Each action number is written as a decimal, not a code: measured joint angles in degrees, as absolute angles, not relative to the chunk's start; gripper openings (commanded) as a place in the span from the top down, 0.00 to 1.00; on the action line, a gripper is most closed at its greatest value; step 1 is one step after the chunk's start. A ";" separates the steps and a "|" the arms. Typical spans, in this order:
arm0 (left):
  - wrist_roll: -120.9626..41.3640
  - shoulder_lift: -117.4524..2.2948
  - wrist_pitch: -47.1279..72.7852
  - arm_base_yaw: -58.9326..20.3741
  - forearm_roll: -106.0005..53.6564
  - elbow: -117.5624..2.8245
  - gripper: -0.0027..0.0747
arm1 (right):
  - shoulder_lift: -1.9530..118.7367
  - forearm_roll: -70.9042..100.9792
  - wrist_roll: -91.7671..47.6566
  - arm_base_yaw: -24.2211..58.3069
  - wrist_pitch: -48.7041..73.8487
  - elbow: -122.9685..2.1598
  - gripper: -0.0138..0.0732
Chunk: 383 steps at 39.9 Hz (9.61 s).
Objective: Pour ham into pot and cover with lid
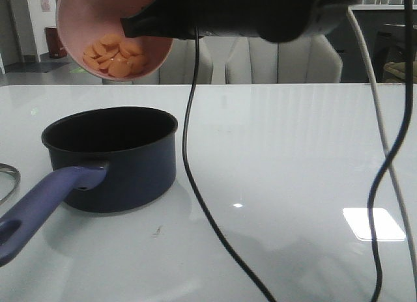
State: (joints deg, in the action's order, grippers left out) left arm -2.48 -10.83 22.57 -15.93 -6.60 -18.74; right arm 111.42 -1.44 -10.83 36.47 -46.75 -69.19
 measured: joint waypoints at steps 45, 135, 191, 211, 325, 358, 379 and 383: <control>-2.48 -10.83 22.57 -15.97 -6.60 -18.74 0.28 | 110.09 9.69 -14.42 39.79 -31.96 -71.95 0.68; -2.48 -10.83 22.57 -15.97 -6.60 -18.74 0.28 | 96.10 18.21 -15.54 2.54 36.54 -66.80 0.30; -2.48 -10.83 22.57 -15.97 -6.70 -18.74 0.28 | 14.40 18.18 -18.10 16.51 6.70 -9.21 0.63; -2.48 -16.44 26.67 -15.50 -9.02 -22.22 0.27 | 14.40 18.81 -18.10 16.51 7.98 -9.21 0.67; 2.30 -107.73 54.35 6.59 -6.69 -74.89 0.50 | 14.40 19.00 -18.10 16.51 8.07 -9.21 0.67; 0.00 -107.73 66.66 6.36 -6.31 -89.13 0.50 | 14.40 19.00 -18.10 16.51 8.07 -9.21 0.67; -3.66 -107.41 71.34 -10.35 -6.31 -105.39 0.50 | 14.40 19.00 -18.10 16.51 8.07 -9.21 0.67; -4.66 -107.92 71.63 -14.98 -6.67 -105.64 0.50 | 14.40 19.00 -18.10 16.51 8.07 -9.21 0.67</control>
